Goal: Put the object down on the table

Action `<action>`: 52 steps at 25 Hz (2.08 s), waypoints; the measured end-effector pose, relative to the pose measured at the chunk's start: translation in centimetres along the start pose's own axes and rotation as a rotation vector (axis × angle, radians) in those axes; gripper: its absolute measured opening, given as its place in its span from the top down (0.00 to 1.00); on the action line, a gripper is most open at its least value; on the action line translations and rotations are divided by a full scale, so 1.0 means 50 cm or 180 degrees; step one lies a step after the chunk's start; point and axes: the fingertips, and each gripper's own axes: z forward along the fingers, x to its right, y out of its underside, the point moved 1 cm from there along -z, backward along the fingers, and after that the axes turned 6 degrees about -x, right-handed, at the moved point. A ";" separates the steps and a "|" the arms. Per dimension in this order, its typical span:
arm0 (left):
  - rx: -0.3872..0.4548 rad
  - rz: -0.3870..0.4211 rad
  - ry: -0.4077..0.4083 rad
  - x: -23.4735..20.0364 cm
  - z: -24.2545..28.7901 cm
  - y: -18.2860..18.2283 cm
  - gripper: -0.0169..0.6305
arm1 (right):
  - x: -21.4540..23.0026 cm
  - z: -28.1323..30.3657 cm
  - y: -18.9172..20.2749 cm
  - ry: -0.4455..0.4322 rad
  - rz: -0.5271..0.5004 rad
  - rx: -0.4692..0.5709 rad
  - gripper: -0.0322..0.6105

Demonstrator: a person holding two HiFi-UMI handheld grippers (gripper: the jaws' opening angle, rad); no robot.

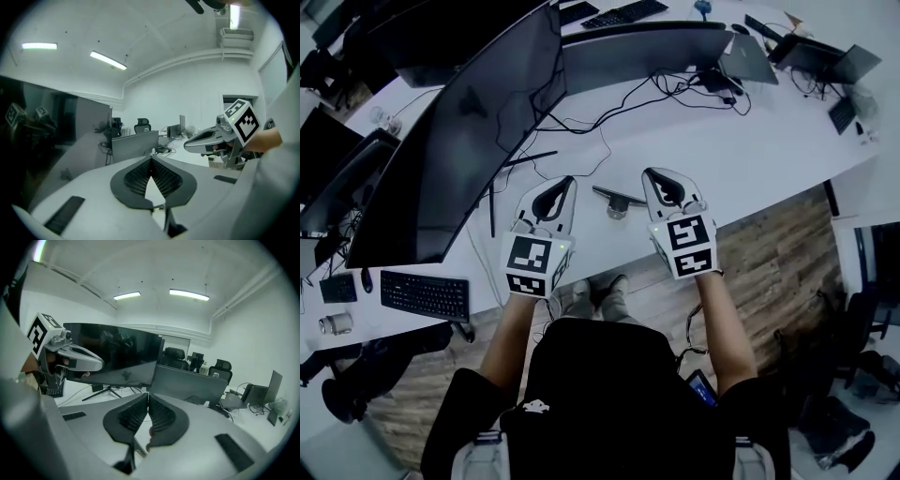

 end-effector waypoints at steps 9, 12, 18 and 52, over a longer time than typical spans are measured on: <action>0.0328 0.0163 0.0046 0.021 -0.025 -0.116 0.95 | 0.062 -0.101 -0.096 0.0277 0.0142 0.0470 0.91; 0.0440 0.0201 0.0007 0.015 -0.039 -0.153 0.95 | 0.073 -0.135 -0.131 0.0341 0.0200 0.0638 0.91; 0.0659 0.0350 -0.0020 0.015 -0.061 -0.223 0.95 | 0.089 -0.185 -0.190 0.0460 0.0266 0.0946 0.91; 0.0927 0.0442 -0.0118 0.018 -0.110 -0.281 0.95 | 0.087 -0.232 -0.222 0.0576 0.0239 0.1097 0.91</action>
